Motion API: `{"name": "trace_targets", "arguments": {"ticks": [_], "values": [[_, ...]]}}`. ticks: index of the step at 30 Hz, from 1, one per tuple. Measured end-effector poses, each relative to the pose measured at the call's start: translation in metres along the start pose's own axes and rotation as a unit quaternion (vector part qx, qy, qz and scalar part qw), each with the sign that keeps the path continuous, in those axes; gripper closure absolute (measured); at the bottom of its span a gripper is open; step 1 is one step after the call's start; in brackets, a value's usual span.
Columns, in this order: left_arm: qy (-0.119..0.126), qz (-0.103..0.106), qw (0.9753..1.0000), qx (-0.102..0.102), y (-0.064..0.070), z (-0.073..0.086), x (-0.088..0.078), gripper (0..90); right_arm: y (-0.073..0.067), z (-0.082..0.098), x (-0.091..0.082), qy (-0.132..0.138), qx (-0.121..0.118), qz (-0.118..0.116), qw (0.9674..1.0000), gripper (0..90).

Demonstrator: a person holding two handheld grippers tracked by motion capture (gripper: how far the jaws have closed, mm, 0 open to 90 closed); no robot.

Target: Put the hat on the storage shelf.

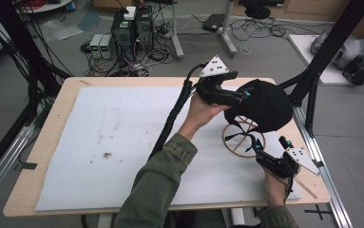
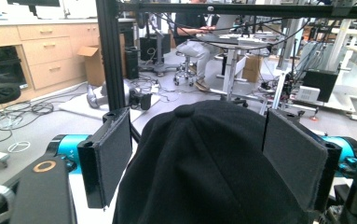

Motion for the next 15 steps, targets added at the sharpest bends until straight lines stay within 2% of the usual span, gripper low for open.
{"name": "trace_targets", "arguments": {"ticks": [7, 12, 15], "values": [[0.008, -0.012, 0.9999, 0.004, -0.004, -0.001, -0.018, 23.0, 0.0, 0.0, 0.0, 0.001, -0.002, 0.003, 1.0, 4.5], [0.014, -0.03, 0.9994, 0.01, -0.007, 0.001, -0.035, 22.5, -0.001, 0.0, 0.0, 0.001, -0.002, 0.005, 1.0, 4.5], [0.026, -0.046, 0.9985, 0.015, -0.008, 0.005, -0.048, 22.5, -0.001, 0.0, 0.0, 0.001, -0.003, 0.004, 1.0, 4.5]]}}
Point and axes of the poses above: each handheld gripper's, and its own axes: x roughly forward along the jaws, z roughly out of its underside, y roughly to its right, the point moved 1 cm from there along x, roughly forward along the jaws, and after that the axes turned 11 degrees about y, right-handed, at the moved point
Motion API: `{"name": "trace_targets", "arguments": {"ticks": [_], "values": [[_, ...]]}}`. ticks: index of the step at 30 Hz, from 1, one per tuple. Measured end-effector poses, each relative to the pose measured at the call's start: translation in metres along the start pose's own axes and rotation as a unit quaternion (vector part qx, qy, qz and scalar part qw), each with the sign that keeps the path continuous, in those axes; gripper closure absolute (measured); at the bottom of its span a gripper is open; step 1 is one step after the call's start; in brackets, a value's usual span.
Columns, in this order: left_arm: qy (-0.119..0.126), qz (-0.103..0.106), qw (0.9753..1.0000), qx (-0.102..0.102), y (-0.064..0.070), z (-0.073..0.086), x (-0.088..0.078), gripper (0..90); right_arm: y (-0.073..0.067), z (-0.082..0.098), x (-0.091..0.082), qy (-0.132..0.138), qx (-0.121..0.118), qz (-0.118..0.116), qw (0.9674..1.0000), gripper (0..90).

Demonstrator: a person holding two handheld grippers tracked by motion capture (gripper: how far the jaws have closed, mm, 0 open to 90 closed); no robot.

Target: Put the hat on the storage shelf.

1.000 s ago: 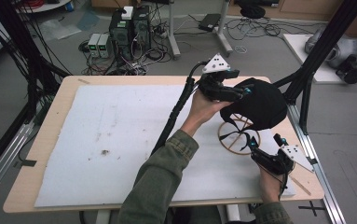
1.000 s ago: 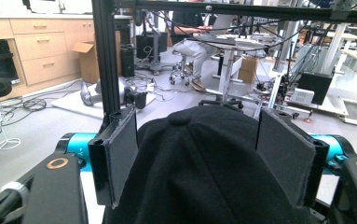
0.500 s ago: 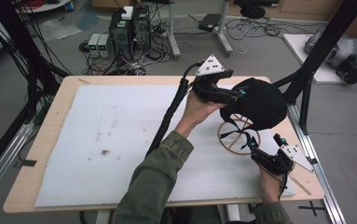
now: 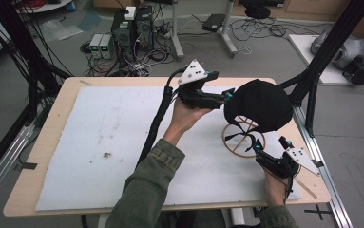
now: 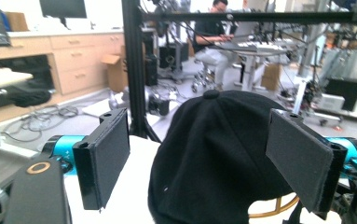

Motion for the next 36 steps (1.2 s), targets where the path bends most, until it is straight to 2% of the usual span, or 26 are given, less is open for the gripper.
{"name": "trace_targets", "arguments": {"ticks": [2, 9, 15, 19, 27, 31, 36], "values": [[0.002, -0.012, 0.9999, 0.004, -0.002, 0.003, -0.009, 22.5, -0.001, 0.0, 0.0, 0.0, 0.002, 0.0, 1.0, 4.5], [0.009, -0.031, 0.9995, 0.002, -0.009, 0.005, -0.032, 22.5, 0.0, 0.0, 0.0, -0.002, 0.004, 0.0, 1.0, 4.5], [0.016, -0.046, 0.9987, 0.014, -0.01, 0.006, -0.047, 21.4, -0.001, 0.001, 0.001, -0.002, 0.003, -0.001, 1.0, 4.5], [0.016, -0.063, 0.9977, 0.018, -0.012, 0.009, -0.059, 20.6, -0.002, 0.001, 0.001, -0.002, 0.004, -0.001, 1.0, 4.5], [0.014, -0.11, 0.9937, 0.018, -0.018, 0.02, -0.094, 19.2, -0.003, 0.002, 0.001, -0.007, -0.001, -0.004, 1.0, 4.5], [0.028, -0.127, 0.9914, 0.015, -0.022, 0.023, -0.11, 19.1, -0.003, 0.003, 0.001, -0.007, 0.001, -0.003, 1.0, 4.4], [0.027, -0.148, 0.9884, 0.019, -0.025, 0.023, -0.127, 18.8, -0.004, 0.004, 0.001, -0.009, 0.005, -0.002, 0.9999, 4.5]]}}
Point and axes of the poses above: each handheld gripper's, and its own axes: x roughly forward along the jaws, z roughly out of its underside, y roughly to its right, the point moved 1 cm from there along x, roughly forward along the jaws, and after that the axes turned 11 degrees about y, right-handed, at the moved point
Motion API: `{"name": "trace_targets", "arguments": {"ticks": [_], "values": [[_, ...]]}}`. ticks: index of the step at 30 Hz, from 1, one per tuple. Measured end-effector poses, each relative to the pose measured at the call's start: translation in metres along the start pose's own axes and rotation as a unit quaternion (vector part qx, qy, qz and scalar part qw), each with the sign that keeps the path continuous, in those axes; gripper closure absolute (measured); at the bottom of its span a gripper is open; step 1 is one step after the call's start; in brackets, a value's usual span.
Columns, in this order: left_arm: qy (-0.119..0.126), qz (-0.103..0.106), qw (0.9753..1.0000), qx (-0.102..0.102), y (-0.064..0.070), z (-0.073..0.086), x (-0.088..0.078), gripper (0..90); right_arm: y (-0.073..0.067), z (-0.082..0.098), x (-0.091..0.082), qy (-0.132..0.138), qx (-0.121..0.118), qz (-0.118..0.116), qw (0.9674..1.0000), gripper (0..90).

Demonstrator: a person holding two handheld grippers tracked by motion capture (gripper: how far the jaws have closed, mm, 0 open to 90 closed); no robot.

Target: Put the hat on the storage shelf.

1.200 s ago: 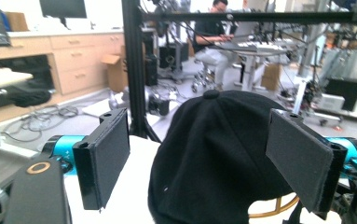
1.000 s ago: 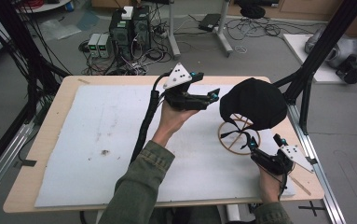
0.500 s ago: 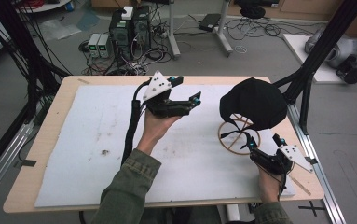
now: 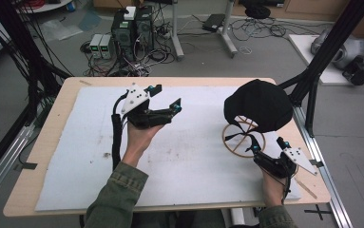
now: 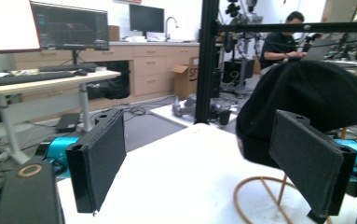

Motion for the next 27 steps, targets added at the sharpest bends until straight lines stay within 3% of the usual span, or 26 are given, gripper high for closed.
{"name": "trace_targets", "arguments": {"ticks": [5, 13, 17, 23, 27], "values": [[-0.001, -0.018, 0.9998, 0.009, -0.005, 0.0, -0.017, 18.3, 0.0, 0.0, 0.0, 0.0, 0.0, 0.001, 1.0, 4.4], [-0.006, -0.082, 0.9965, 0.015, -0.025, 0.008, -0.058, 17.4, -0.002, 0.001, -0.001, -0.002, -0.005, 0.004, 1.0, 4.4], [0.0, -0.12, 0.9927, 0.017, -0.035, 0.012, -0.082, 17.3, -0.002, 0.001, -0.001, -0.003, -0.01, 0.004, 0.9999, 4.4], [-0.006, -0.159, 0.9871, 0.018, -0.046, 0.021, -0.116, 17.4, -0.002, 0.002, -0.002, -0.002, -0.01, 0.005, 0.9999, 4.4], [0.0, -0.192, 0.9812, 0.02, -0.051, 0.027, -0.136, 17.4, -0.003, 0.002, -0.002, -0.001, -0.012, 0.006, 0.9999, 4.5]]}}
Point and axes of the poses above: each handheld gripper's, and its own axes: x roughly forward along the jaws, z roughly out of its underside, y roughly to its right, the point moved 1 cm from there along x, roughly forward along the jaws, and after that the axes turned 11 degrees about y, right-handed, at the moved point
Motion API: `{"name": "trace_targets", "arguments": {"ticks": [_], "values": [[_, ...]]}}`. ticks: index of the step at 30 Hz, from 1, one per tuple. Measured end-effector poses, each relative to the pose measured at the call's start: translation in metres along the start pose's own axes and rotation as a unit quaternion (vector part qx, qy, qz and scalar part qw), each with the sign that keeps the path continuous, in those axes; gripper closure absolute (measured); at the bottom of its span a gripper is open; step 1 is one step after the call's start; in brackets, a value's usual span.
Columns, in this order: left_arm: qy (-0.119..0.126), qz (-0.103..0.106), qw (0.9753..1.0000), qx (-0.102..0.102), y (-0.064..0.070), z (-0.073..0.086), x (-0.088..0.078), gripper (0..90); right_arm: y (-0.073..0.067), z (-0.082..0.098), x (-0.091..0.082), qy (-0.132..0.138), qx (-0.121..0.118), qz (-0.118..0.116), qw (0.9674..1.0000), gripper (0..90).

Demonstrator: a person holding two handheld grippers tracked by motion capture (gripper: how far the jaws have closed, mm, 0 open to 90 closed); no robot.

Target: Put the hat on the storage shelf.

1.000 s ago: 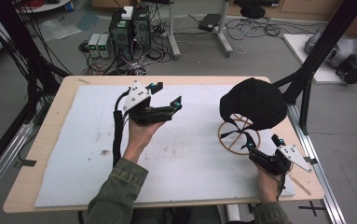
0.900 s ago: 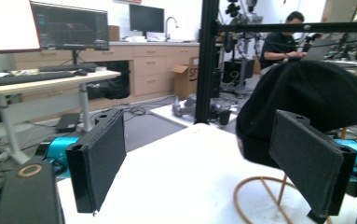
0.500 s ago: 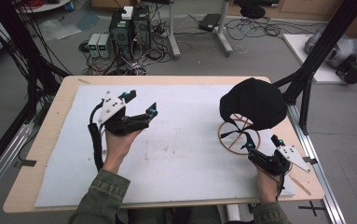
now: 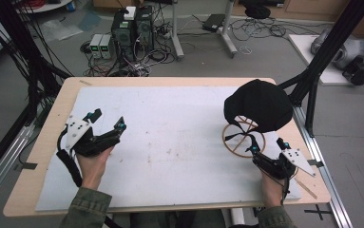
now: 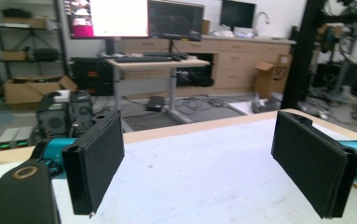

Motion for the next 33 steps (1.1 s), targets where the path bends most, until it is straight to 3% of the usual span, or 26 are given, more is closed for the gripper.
{"name": "trace_targets", "arguments": {"ticks": [5, 8, 10, 15, 19, 22, 23, 29, 33], "values": [[0.004, -0.055, 0.9985, 0.001, -0.011, 0.009, -0.015, 17.4, -0.001, 0.0, -0.001, -0.001, -0.002, 0.001, 1.0, 4.5], [0.009, -0.102, 0.9947, 0.003, -0.02, 0.016, -0.024, 17.5, -0.002, 0.002, -0.001, -0.004, 0.005, 0.002, 1.0, 4.5], [0.01, -0.122, 0.9924, 0.006, -0.024, 0.02, -0.029, 17.5, -0.002, 0.002, -0.001, -0.003, 0.004, 0.001, 1.0, 4.5], [0.009, -0.173, 0.9848, 0.015, -0.033, 0.032, -0.044, 17.5, -0.001, 0.003, 0.0, -0.004, 0.001, -0.001, 1.0, 4.5], [0.0, -0.216, 0.9759, 0.032, -0.038, 0.04, -0.056, 17.7, -0.002, 0.002, -0.001, -0.003, -0.003, -0.001, 1.0, 4.5], [-0.002, -0.239, 0.9703, 0.037, -0.042, 0.045, -0.066, 17.8, -0.002, 0.002, -0.002, -0.002, -0.003, 0.0, 1.0, 4.5], [-0.005, -0.242, 0.9694, 0.038, -0.043, 0.047, -0.068, 18.2, -0.001, 0.001, -0.002, 0.0, -0.004, 0.003, 1.0, 4.5], [-0.023, -0.239, 0.9697, 0.044, -0.044, 0.057, -0.07, 18.3, -0.001, -0.001, -0.004, 0.005, -0.005, 0.007, 1.0, 4.5], [-0.024, -0.223, 0.9734, 0.047, -0.041, 0.059, -0.068, 18.3, -0.001, -0.002, -0.005, 0.005, -0.005, 0.008, 0.9999, 4.5]]}}
Point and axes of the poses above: each handheld gripper's, and its own axes: x roughly forward along the jaws, z roughly out of its underside, y roughly to its right, the point moved 1 cm from there along x, roughly forward along the jaws, and after that the axes turned 11 degrees about y, right-handed, at the moved point
